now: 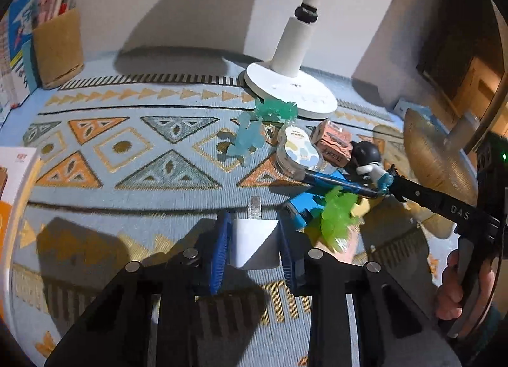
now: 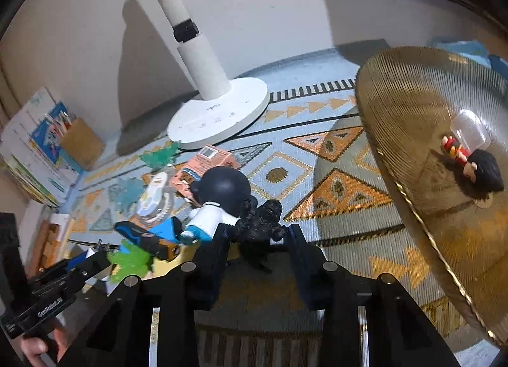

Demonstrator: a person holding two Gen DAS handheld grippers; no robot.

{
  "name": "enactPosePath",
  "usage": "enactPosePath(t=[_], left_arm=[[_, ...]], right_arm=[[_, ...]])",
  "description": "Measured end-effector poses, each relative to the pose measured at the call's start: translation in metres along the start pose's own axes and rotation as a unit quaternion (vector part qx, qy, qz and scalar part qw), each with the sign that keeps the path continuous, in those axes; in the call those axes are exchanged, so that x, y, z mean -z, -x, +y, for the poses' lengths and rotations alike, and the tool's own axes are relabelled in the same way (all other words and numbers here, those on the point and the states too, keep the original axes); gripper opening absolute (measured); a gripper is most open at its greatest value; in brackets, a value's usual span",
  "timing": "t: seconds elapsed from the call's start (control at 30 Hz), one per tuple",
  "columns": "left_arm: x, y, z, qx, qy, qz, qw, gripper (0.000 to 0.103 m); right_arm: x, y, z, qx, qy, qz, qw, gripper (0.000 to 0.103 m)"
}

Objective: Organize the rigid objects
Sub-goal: 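Grasp the white charger with the left gripper while the right grasps the black dinosaur figure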

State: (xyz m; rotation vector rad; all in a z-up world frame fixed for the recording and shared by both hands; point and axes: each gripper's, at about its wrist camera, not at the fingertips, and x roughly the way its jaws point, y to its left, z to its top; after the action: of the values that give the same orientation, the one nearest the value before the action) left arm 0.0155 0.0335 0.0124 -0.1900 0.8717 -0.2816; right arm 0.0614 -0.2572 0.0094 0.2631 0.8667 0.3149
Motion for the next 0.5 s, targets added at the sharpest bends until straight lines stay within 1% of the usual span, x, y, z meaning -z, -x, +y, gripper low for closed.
enactPosePath(t=[0.03,0.13,0.2,0.23,0.3,0.33,0.37,0.4,0.43,0.47,0.5], left_arm=[[0.004,0.006,0.001,0.008,0.002,-0.004,1.0,0.026],[0.016,0.019,-0.001,0.013,0.002,-0.009,0.9999,0.026],[0.028,0.028,-0.004,0.017,-0.003,-0.01,0.9998,0.026],[0.032,0.03,-0.007,0.013,-0.006,-0.008,0.9999,0.026],[0.042,0.03,-0.013,-0.002,-0.015,-0.003,0.9999,0.026],[0.045,0.03,-0.015,-0.009,-0.02,-0.002,0.9998,0.026],[0.045,0.031,-0.019,-0.023,-0.031,-0.007,0.9992,0.026],[0.047,0.034,-0.025,-0.034,-0.048,-0.024,0.998,0.027],[0.048,0.035,-0.029,-0.037,-0.062,-0.033,0.9968,0.027],[0.048,0.036,-0.031,-0.032,-0.069,-0.035,0.9965,0.027],[0.048,0.038,-0.033,-0.015,-0.078,-0.039,0.996,0.027]], right_arm=[[0.003,0.009,0.0,-0.008,0.005,-0.007,1.0,0.037],[0.016,0.033,0.006,-0.025,0.025,-0.014,0.999,0.037],[0.026,0.045,0.01,-0.046,0.039,-0.005,0.998,0.037],[0.033,0.05,0.013,-0.054,0.053,0.005,0.997,0.037],[0.049,0.056,0.021,-0.049,0.091,0.029,0.994,0.037],[0.056,0.057,0.024,-0.042,0.11,0.034,0.992,0.037],[0.062,0.059,0.027,-0.033,0.127,0.035,0.991,0.037],[0.068,0.06,0.03,-0.023,0.142,0.036,0.989,0.037],[0.074,0.061,0.032,-0.015,0.153,0.039,0.987,0.037],[0.078,0.062,0.033,-0.013,0.156,0.039,0.987,0.037],[0.08,0.062,0.033,-0.014,0.157,0.039,0.987,0.037]])
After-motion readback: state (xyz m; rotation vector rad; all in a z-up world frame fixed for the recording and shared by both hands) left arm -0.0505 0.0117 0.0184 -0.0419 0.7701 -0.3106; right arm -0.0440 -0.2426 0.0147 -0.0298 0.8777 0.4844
